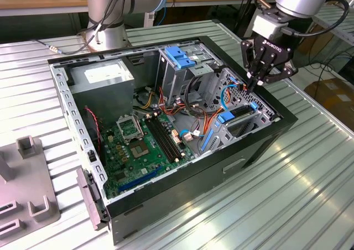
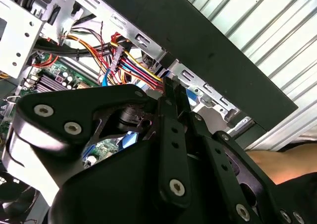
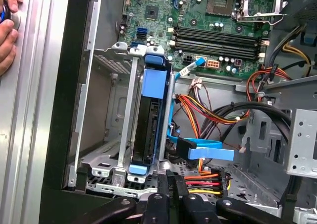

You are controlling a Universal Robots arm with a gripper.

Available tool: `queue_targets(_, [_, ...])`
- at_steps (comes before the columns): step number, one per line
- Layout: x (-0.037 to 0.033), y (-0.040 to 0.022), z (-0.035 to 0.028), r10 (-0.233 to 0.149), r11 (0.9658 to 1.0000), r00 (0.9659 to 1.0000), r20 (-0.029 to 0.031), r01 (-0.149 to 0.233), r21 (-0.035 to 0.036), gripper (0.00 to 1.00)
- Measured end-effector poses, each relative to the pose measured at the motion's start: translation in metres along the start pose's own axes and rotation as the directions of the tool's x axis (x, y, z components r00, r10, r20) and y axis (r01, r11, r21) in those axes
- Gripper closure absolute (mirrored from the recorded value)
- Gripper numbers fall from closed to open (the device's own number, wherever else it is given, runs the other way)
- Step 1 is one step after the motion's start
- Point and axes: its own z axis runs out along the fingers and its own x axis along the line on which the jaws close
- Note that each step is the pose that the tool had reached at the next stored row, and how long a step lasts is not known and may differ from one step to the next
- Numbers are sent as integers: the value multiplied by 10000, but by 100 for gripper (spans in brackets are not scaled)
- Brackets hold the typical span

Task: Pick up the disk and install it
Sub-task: 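Insert the first disk wire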

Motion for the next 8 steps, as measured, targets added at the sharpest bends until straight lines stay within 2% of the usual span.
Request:
queue_targets(3, [-1,4,2,158,9999,9999,2,-158,-9,83])
queue_targets(8, [-1,5,8,833,9965,9965,3,-833,-45,83])
